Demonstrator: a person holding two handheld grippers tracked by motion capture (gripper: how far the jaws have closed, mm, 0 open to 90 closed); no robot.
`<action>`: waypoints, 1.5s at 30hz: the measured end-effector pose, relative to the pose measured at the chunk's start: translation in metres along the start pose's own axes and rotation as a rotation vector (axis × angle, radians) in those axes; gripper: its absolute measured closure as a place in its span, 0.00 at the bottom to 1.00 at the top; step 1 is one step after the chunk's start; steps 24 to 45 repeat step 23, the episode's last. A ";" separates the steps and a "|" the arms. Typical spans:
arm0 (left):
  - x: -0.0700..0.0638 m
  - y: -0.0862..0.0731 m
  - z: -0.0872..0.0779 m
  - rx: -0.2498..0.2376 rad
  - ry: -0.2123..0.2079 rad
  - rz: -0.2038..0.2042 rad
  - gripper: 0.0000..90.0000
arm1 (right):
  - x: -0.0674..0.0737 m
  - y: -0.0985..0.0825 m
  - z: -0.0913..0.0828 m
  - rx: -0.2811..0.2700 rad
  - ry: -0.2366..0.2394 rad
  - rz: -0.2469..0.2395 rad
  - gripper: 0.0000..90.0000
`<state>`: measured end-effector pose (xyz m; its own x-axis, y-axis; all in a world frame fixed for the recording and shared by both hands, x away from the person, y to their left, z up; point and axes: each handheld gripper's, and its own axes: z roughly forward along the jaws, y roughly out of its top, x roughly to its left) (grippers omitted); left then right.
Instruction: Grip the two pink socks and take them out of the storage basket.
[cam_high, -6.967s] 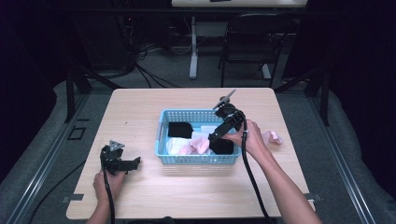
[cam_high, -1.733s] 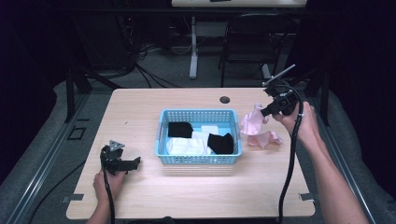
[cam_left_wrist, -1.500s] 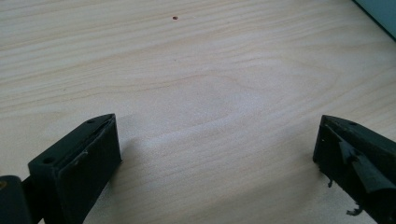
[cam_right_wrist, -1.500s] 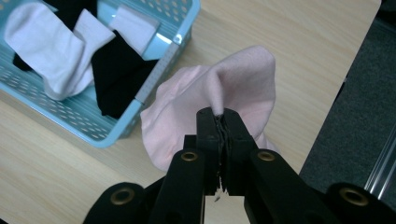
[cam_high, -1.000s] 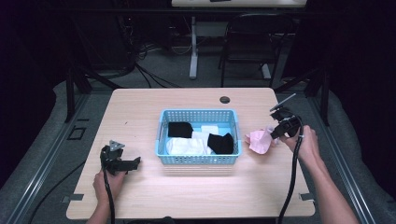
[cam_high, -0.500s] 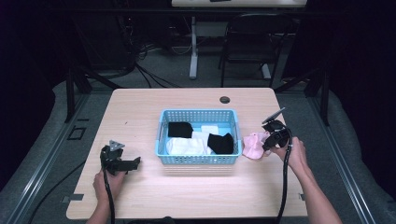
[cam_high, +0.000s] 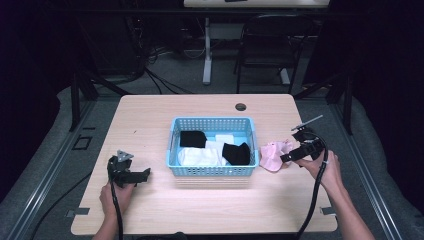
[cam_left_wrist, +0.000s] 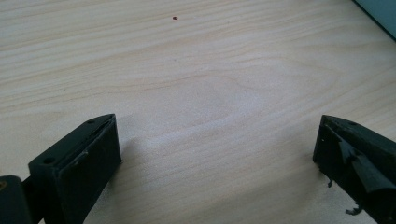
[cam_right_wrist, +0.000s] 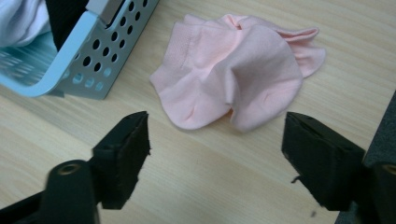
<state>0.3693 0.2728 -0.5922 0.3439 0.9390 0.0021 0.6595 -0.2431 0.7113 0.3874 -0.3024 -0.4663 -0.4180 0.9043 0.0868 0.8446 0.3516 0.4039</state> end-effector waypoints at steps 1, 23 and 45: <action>0.000 0.000 0.000 -0.001 0.000 0.000 0.01 | 0.000 -0.002 -0.002 0.001 0.004 -0.002 0.18; 0.000 0.000 0.000 -0.002 0.001 0.001 0.01 | -0.005 -0.082 0.043 0.132 -0.032 -0.047 0.00; 0.000 0.000 0.000 -0.002 0.001 0.001 0.01 | -0.005 -0.082 0.043 0.132 -0.032 -0.047 0.00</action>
